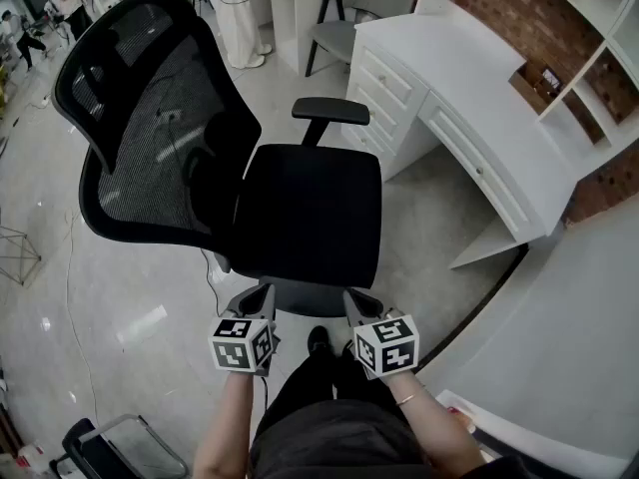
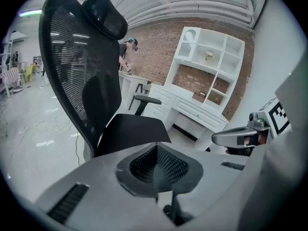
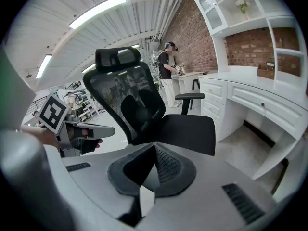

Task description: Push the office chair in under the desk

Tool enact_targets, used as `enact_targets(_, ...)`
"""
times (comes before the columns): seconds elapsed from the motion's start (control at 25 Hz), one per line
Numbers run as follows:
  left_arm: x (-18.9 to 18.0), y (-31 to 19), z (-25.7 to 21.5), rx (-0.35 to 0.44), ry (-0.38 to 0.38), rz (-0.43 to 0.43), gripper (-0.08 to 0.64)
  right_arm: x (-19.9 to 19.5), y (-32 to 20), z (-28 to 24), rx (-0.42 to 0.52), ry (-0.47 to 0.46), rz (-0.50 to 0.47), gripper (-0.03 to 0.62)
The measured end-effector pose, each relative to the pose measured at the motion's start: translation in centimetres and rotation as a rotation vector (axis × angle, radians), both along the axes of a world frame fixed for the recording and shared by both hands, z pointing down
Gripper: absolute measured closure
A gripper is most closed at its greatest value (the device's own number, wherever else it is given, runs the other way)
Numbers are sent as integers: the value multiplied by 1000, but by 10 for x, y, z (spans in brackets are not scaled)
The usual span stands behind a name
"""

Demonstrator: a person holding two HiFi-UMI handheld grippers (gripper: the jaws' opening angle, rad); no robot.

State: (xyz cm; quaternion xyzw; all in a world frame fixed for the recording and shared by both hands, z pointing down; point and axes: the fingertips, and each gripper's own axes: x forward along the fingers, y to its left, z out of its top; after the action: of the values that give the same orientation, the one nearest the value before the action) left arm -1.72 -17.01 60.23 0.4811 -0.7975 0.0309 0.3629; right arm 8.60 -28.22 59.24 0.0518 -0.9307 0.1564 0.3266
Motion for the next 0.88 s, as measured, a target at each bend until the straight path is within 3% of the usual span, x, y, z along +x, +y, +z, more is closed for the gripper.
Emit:
enact_targets(0.16,0,1,5,-6,-2,-17,551,2,0,3,-17,-13,6,588)
enact_targets(0.32,-13,9,21,-31,33,-46,548,12,-11,17,-49,11,79,588)
enact_targets(0.4,-21,14,33,-48,70,-67,481,21,-15,30,-102,38,106,577)
enact_targets(0.52,-34,20,54,-85,122,-84,416,30,-20,52,-217,81,153,423)
enact_targets(0.72,-45,23,92,-127,219,-102,387,31,-20,89,-402,124,233,339)
enact_targets(0.88,-42,23,115,-147,295,-67,368,29,-14,114,-442,190,243,325)
